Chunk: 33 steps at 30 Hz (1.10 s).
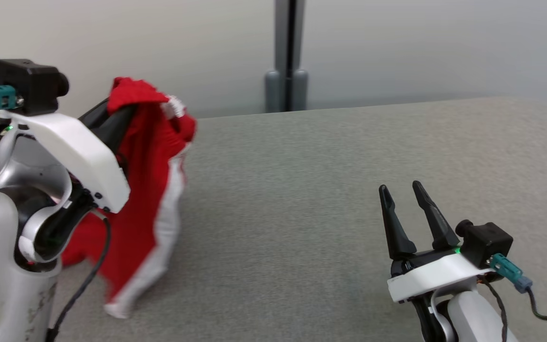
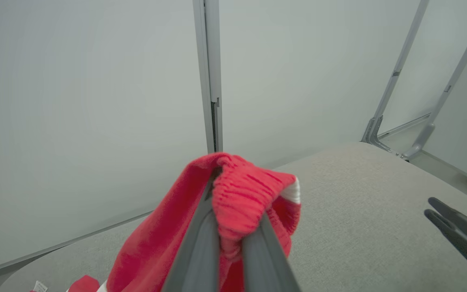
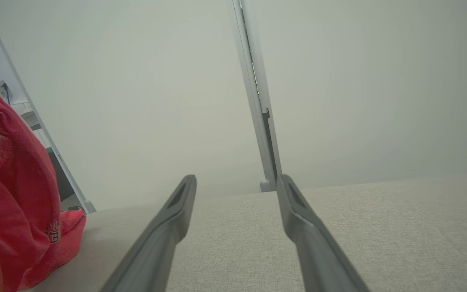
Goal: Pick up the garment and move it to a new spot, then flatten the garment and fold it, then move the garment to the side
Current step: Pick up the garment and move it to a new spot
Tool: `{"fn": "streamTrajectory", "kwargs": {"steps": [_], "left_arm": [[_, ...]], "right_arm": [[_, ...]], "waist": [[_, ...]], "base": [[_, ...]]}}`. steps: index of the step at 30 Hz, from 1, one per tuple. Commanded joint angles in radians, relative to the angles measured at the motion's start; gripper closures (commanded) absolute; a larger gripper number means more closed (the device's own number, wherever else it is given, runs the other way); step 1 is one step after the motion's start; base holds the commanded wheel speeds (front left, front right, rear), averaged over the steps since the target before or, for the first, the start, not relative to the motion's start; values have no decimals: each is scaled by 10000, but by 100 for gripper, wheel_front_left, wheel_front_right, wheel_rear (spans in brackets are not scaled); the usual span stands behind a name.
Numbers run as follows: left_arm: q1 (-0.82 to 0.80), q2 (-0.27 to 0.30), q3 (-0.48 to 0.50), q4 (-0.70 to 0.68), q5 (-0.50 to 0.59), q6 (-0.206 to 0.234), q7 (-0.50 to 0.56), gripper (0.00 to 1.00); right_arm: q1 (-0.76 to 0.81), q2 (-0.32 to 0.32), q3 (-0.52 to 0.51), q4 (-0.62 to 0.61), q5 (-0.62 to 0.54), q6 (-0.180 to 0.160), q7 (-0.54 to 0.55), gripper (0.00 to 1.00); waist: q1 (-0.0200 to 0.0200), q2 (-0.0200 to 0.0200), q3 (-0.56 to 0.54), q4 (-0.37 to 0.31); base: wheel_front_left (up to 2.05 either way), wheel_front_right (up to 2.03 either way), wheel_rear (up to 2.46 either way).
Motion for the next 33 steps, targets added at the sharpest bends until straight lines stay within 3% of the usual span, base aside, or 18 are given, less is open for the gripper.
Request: {"fn": "streamTrajectory", "kwargs": {"steps": [1,6,11,18,24,25,26,27,28,33], "left_arm": [[-223,-70,11,-138,-36,86,-74,100],[-362,-979,106,-732,-497,509,-536,100],[422,-1624,477,-217,-880,874,-1267,100],[2379,-1629,1026,2425,-729,448,-3154,100],[2831,-1591,983,4745,-180,98,-4876,100],[2780,-1622,943,5017,-124,63,-5103,95],[2718,-1633,879,5248,-58,-4,-5295,62],[2655,-1638,813,5447,1,-55,-5481,4],[2590,-1628,786,5635,65,-71,-5660,0],[2373,-1630,548,6270,175,-233,-6242,0]], "right_arm": [[35,-26,-51,-35,14,0,-13,0],[2,-22,-391,-100,-107,0,-13,0],[-78,-16,-809,-221,-200,0,-13,0],[-158,-26,-992,-297,-341,0,-13,0],[-243,-20,-1064,-269,-623,0,-13,0],[-253,-20,-1049,-246,-686,0,-13,0],[-258,-22,-1035,-229,-704,0,-13,0],[-254,-25,-1017,-208,-729,0,-13,0],[-242,-25,-991,-183,-760,0,-13,0],[-163,-34,-909,-56,-783,0,-13,0]], "waist": [[0,0,-42,-580],[0,0,113,-1304],[0,0,337,-1757],[0,0,639,-2033],[0,0,724,-1867],[0,0,714,-1815],[0,0,695,-1759],[0,0,662,-1704],[0,0,625,-1653],[0,0,372,-1416]], "base": [[0,0,0],[0,0,0],[0,0,0],[0,0,0],[0,0,0],[0,0,0],[0,0,0],[0,0,0],[0,0,0],[0,0,0]]}}
